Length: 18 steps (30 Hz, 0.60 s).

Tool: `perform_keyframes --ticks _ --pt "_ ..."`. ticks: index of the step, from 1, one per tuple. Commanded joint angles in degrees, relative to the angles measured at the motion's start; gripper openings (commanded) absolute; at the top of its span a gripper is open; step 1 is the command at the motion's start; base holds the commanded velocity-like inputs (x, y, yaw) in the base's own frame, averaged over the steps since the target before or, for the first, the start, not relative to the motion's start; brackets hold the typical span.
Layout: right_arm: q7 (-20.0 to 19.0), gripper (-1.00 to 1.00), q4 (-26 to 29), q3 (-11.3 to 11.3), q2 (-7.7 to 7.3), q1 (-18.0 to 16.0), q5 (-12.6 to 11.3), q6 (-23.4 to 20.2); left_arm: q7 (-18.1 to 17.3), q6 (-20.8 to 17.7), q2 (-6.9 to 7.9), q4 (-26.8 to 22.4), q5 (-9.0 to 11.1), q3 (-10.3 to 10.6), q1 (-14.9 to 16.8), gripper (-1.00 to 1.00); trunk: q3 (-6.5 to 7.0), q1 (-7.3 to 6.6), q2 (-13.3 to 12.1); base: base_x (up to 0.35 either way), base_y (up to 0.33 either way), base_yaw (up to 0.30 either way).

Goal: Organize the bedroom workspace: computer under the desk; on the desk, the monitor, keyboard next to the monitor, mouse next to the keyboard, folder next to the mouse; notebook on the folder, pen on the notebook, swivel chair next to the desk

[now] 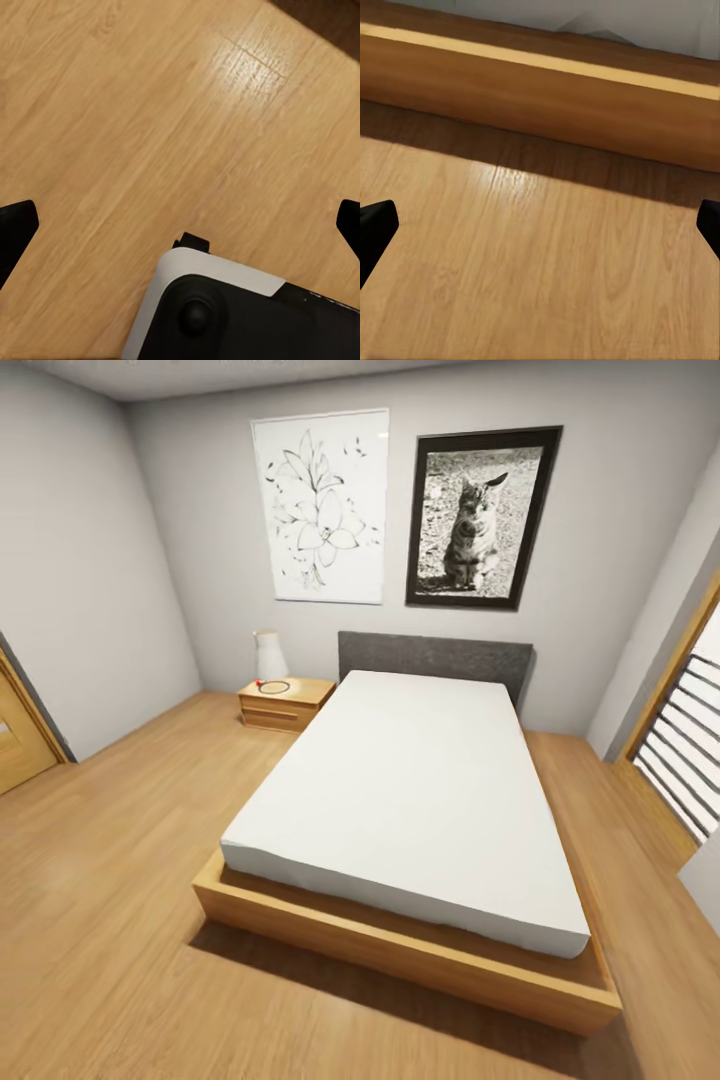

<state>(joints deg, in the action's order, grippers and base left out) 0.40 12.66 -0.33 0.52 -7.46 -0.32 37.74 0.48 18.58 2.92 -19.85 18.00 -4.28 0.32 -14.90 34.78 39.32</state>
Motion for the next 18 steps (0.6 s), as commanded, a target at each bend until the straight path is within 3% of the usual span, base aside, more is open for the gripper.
perform_keyframes --ticks 1,18 --pt "0.04 1.00 -0.03 -0.02 0.01 -0.02 -0.03 0.16 0.05 0.14 0.03 0.02 0.28 0.06 0.03 1.00 0.11 -0.21 -0.36 0.000 0.000 0.275" --pt "0.04 1.00 -0.09 -0.02 0.01 -0.02 -0.03 0.15 0.05 0.21 0.06 -0.01 0.28 -0.14 0.03 1.00 3.16 -3.95 -7.17 0.000 0.000 0.277"
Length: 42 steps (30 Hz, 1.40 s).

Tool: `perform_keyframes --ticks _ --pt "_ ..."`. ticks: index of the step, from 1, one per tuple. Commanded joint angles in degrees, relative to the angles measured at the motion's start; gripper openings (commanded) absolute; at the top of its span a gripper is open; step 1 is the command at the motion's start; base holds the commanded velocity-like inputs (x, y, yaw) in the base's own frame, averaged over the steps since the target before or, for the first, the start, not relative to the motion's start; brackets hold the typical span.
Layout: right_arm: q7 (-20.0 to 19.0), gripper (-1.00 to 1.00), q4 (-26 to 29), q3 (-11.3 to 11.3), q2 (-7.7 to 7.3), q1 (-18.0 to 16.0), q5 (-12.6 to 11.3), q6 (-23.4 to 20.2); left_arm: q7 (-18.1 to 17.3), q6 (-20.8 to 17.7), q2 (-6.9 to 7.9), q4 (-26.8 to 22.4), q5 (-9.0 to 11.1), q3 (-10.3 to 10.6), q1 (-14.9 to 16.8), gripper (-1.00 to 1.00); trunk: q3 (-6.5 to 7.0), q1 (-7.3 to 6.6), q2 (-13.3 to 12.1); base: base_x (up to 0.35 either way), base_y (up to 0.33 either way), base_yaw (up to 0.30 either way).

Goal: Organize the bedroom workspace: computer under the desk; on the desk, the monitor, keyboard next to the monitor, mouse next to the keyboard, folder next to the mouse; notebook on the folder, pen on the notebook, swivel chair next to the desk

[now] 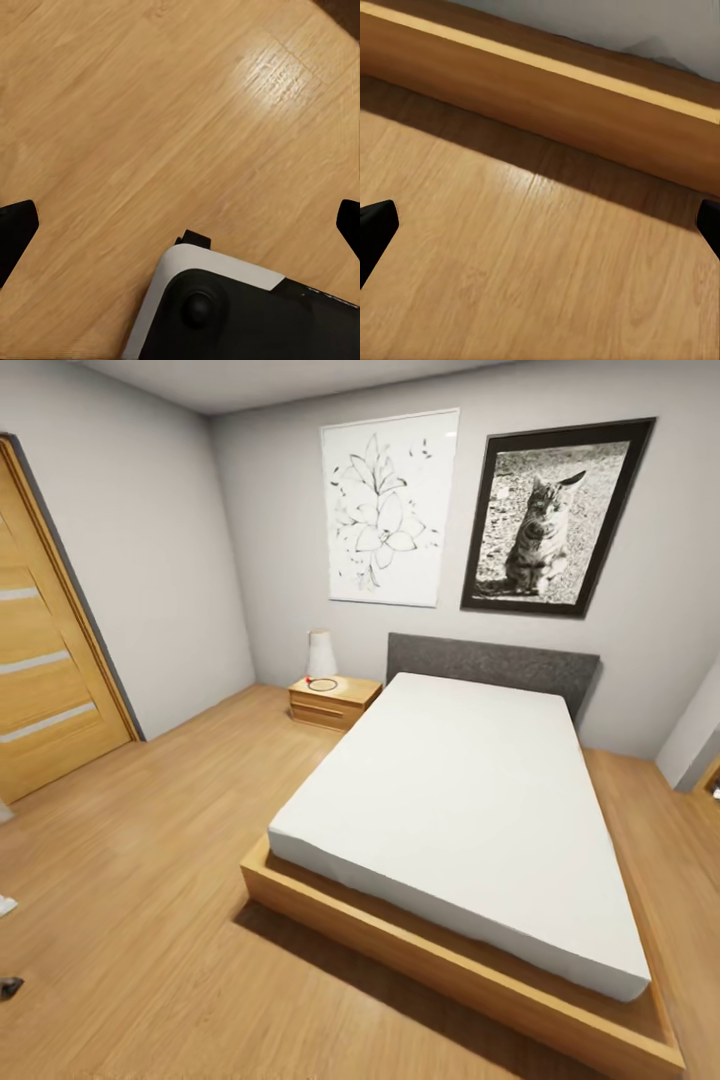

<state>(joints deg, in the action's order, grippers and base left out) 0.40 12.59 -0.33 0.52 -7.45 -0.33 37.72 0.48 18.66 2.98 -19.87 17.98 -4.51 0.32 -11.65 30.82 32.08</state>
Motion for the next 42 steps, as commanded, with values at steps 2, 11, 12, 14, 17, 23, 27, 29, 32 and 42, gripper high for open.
perform_keyframes --ticks 2,11,12,14,17,23,27,29,32,42 --pt "0.05 1.00 -0.02 -0.02 0.04 -0.04 -0.03 0.17 0.05 0.15 0.01 0.00 0.30 -0.32 0.03 1.00 0.28 -0.43 -0.74 0.000 0.000 0.278" --pt "0.08 1.00 -0.02 -0.02 0.01 -0.04 -0.03 0.13 0.05 0.15 0.01 0.00 0.30 -1.20 0.03 1.00 1.35 -1.75 -3.15 0.000 0.000 0.278" --pt "0.10 1.00 -0.02 -0.02 0.01 -0.06 -0.03 0.11 0.05 0.15 0.01 0.00 0.30 -1.25 0.03 1.00 1.35 -1.75 -3.15 0.000 0.000 0.278" --pt "0.11 1.00 -0.02 -0.02 -0.01 -0.04 -0.03 0.10 0.05 0.15 0.01 0.00 0.30 -1.26 0.03 1.00 1.35 -1.75 -3.15 0.000 0.000 0.278" --pt "0.54 1.00 -0.02 -0.03 -0.05 -0.07 -0.03 0.03 0.05 0.15 0.01 0.02 0.30 -1.28 0.03 1.00 1.35 -1.75 -3.15 0.000 0.000 0.278" --pt "2.32 1.00 -0.02 -0.02 -0.07 -0.10 0.04 -0.03 0.05 0.15 0.01 0.01 0.30 -1.32 0.03 1.00 1.35 -1.75 -3.15 0.000 0.000 0.278" --pt "3.05 1.00 -0.02 -0.02 -0.07 -0.07 0.05 -0.07 0.03 0.17 0.00 0.01 0.30 -1.36 0.03 1.00 1.35 -1.75 -3.15 0.000 0.000 0.278" --pt "3.30 1.00 -0.02 -0.02 -0.08 -0.06 0.06 -0.08 0.04 0.19 -0.01 0.02 0.30 -1.37 0.03 1.00 1.35 -1.75 -3.15 0.000 0.000 0.278" --pt "3.66 1.00 -0.02 -0.03 -0.08 -0.07 0.06 -0.16 -0.01 0.22 -0.06 0.01 0.27 -1.38 0.03 1.00 1.35 -1.75 -3.15 0.000 0.000 0.278" --pt "4.72 1.00 -0.02 -0.09 -0.34 -0.08 0.06 -0.27 -0.04 0.24 -0.08 0.01 0.22 -1.38 0.03 1.00 1.35 -1.75 -3.15 0.000 0.000 0.278"
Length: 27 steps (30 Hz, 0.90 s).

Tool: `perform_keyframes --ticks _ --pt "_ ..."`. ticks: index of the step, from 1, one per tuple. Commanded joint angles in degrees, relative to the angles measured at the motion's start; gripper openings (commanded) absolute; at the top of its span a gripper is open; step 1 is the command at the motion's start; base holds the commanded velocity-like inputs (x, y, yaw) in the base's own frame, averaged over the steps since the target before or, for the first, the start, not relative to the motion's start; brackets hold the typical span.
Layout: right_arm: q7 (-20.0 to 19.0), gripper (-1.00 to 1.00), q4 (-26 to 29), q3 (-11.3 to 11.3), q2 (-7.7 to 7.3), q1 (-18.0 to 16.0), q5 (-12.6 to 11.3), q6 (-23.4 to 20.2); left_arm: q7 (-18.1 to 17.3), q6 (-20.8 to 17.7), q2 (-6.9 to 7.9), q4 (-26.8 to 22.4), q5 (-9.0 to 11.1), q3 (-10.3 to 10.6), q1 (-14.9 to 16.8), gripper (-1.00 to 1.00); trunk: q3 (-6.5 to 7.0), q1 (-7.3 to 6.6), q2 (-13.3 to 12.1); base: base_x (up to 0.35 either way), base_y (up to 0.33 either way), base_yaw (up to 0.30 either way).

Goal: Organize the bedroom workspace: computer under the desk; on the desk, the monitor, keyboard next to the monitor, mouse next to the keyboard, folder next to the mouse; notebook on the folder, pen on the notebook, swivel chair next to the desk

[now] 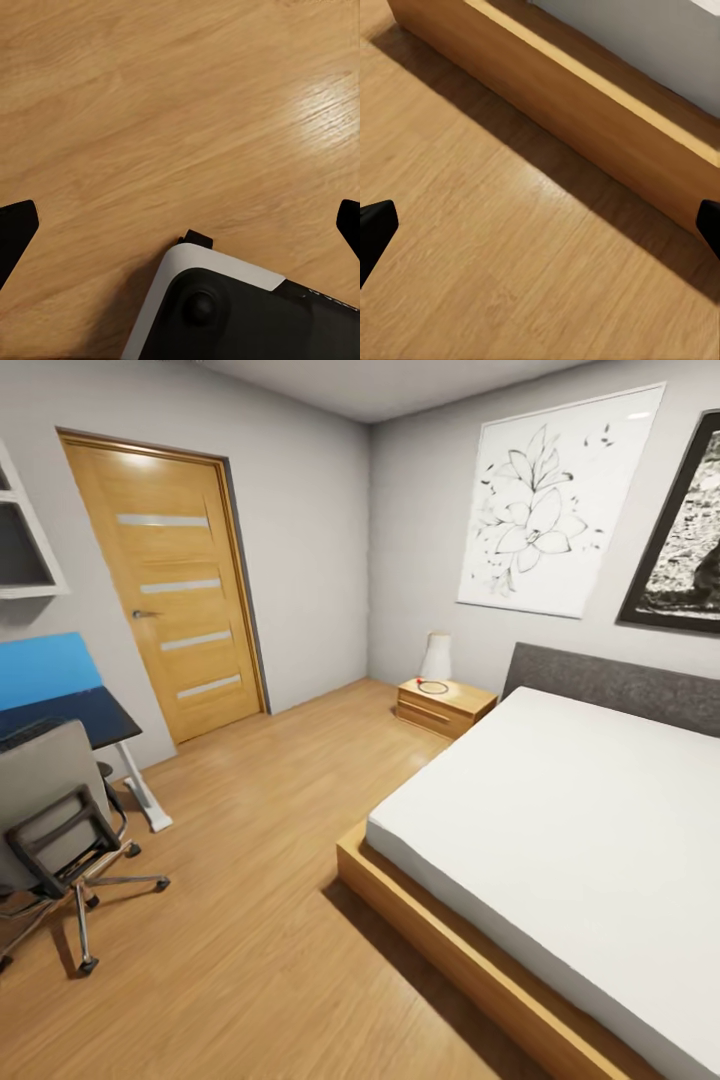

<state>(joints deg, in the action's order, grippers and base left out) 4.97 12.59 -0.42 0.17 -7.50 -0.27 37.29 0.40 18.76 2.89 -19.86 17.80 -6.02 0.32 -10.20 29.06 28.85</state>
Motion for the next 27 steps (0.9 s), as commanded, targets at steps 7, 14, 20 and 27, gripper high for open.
perform_keyframes --ticks 7,14,20,27 --pt "0.29 1.00 -0.02 0.04 -0.23 -0.04 -0.07 0.19 0.04 0.14 0.01 0.03 0.41 0.13 0.03 1.00 -0.22 0.02 0.08 0.000 0.000 0.272" --pt "0.30 1.00 0.01 0.07 -0.33 -0.04 -0.07 0.38 0.04 0.14 0.04 0.03 0.40 0.13 0.03 1.00 -0.46 0.02 0.08 0.000 0.000 0.227" --pt "0.27 1.00 0.04 0.07 -0.41 -0.01 -0.08 0.61 0.04 0.14 0.04 0.02 0.40 0.13 0.03 1.00 -0.53 0.02 0.08 0.000 0.000 0.065" --pt "0.22 1.00 0.06 0.07 -0.55 -0.01 -0.02 0.67 0.04 0.14 0.05 0.04 0.40 0.13 0.03 1.00 -0.55 0.02 0.08 0.000 0.000 0.012"
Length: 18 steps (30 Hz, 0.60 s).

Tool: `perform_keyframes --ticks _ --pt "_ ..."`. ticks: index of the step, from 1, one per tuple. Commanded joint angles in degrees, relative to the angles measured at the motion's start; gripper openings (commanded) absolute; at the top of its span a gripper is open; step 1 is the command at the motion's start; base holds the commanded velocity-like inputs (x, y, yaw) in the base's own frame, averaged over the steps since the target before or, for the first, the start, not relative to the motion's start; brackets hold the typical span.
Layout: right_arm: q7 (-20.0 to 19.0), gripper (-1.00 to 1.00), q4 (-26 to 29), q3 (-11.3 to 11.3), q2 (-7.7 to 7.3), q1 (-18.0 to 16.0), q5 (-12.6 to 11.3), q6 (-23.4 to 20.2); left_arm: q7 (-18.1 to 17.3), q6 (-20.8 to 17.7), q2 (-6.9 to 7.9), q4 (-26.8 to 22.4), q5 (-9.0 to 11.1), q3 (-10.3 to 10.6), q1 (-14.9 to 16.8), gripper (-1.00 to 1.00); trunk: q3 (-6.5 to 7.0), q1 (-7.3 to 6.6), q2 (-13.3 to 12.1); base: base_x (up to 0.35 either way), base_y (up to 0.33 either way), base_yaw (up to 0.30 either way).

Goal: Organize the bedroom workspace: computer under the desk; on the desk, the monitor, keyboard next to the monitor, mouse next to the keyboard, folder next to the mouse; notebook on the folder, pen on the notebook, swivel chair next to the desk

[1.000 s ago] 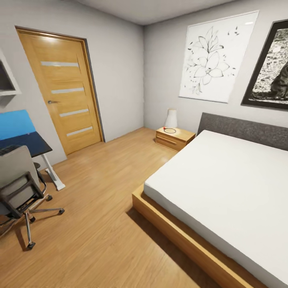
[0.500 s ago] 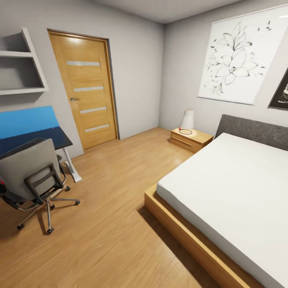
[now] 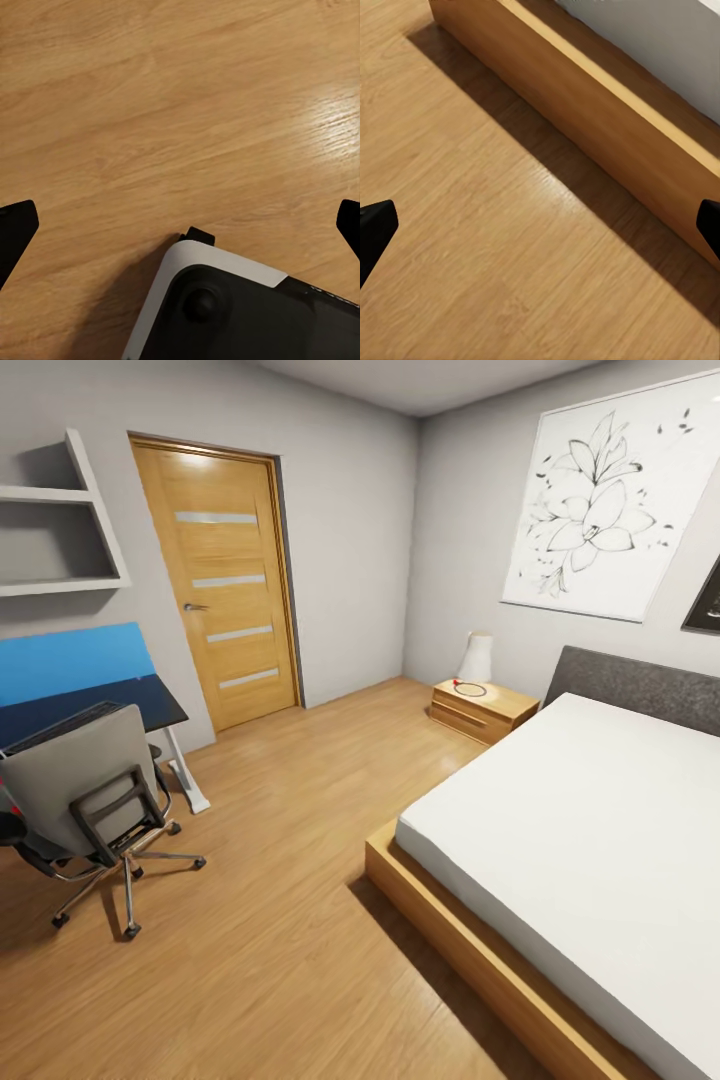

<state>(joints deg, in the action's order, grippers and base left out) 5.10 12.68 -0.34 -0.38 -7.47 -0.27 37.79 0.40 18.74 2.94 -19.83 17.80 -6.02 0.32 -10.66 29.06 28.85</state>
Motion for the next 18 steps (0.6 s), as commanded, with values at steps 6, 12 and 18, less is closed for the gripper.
perform_keyframes --ticks 6,12,18 --pt "0.08 1.00 -0.06 -0.01 -0.35 -0.05 0.04 0.06 0.04 0.16 0.04 -0.02 0.39 0.13 0.03 1.00 -0.10 0.02 0.09 0.000 0.000 0.002" --pt "0.08 1.00 -0.10 -0.01 -0.40 -0.02 0.09 0.09 0.09 0.16 0.05 -0.03 0.44 0.09 0.03 1.00 -0.10 0.02 0.09 0.000 0.000 0.000" --pt "0.08 1.00 -0.10 -0.01 -0.41 -0.06 0.10 0.09 0.11 0.16 0.05 0.02 0.48 0.04 0.03 1.00 -0.10 0.02 0.09 0.000 0.000 0.000"
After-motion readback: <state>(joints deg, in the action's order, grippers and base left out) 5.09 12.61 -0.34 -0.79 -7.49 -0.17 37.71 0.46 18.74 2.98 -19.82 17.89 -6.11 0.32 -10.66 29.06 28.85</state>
